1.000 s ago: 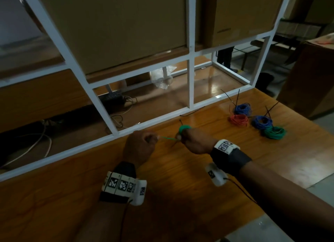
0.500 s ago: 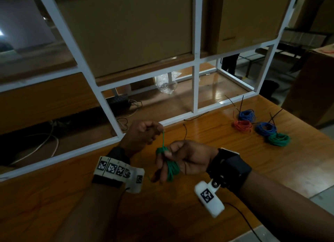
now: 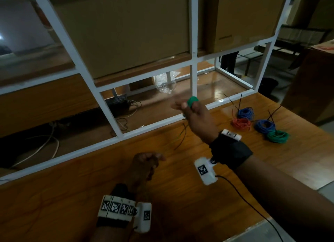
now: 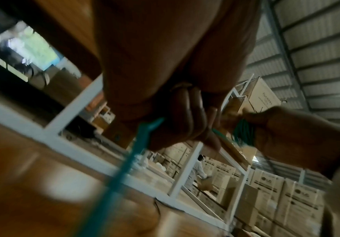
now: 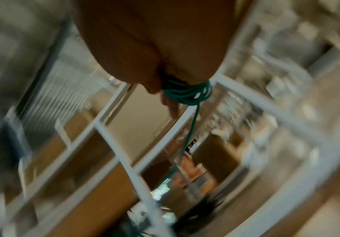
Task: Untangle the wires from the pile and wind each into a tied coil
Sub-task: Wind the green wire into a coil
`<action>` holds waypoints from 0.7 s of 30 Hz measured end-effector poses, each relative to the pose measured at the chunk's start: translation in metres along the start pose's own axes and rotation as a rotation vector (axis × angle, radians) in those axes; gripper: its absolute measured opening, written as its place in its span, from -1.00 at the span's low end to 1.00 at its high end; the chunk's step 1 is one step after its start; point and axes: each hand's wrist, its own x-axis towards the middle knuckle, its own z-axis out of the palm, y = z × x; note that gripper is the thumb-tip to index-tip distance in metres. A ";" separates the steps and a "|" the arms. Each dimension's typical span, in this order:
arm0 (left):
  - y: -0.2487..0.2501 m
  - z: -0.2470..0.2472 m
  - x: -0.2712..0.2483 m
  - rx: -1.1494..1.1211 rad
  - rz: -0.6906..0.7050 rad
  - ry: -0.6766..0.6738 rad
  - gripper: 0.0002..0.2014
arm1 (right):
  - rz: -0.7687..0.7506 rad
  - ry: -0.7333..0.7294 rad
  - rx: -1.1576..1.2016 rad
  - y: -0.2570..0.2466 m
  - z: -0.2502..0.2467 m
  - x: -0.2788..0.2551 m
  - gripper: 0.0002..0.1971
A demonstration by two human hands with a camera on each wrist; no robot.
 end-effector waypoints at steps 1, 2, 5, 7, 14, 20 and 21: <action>0.001 -0.004 -0.003 0.082 -0.004 0.047 -0.78 | -0.023 -0.002 -0.346 0.014 0.002 -0.001 -0.74; 0.002 -0.011 -0.004 0.158 0.010 0.117 -0.81 | -0.015 -0.075 -0.605 0.027 0.005 -0.004 -0.78; 0.013 -0.034 -0.008 0.279 0.098 0.247 -0.87 | 0.096 -0.401 -0.827 0.052 0.012 -0.019 -0.80; 0.023 -0.048 -0.009 0.413 0.166 0.285 -0.90 | 0.107 -0.572 -0.817 0.048 0.018 -0.032 -0.68; 0.056 -0.071 0.000 0.547 0.370 0.283 -0.84 | 0.265 -1.092 -0.288 0.019 0.043 -0.066 -0.56; 0.046 -0.053 0.009 0.191 0.360 0.336 -0.92 | 0.242 -1.100 0.494 -0.014 0.049 -0.060 -0.54; 0.044 -0.045 0.007 0.115 0.338 0.307 -0.88 | 0.264 -1.045 0.648 -0.023 0.048 -0.056 -0.51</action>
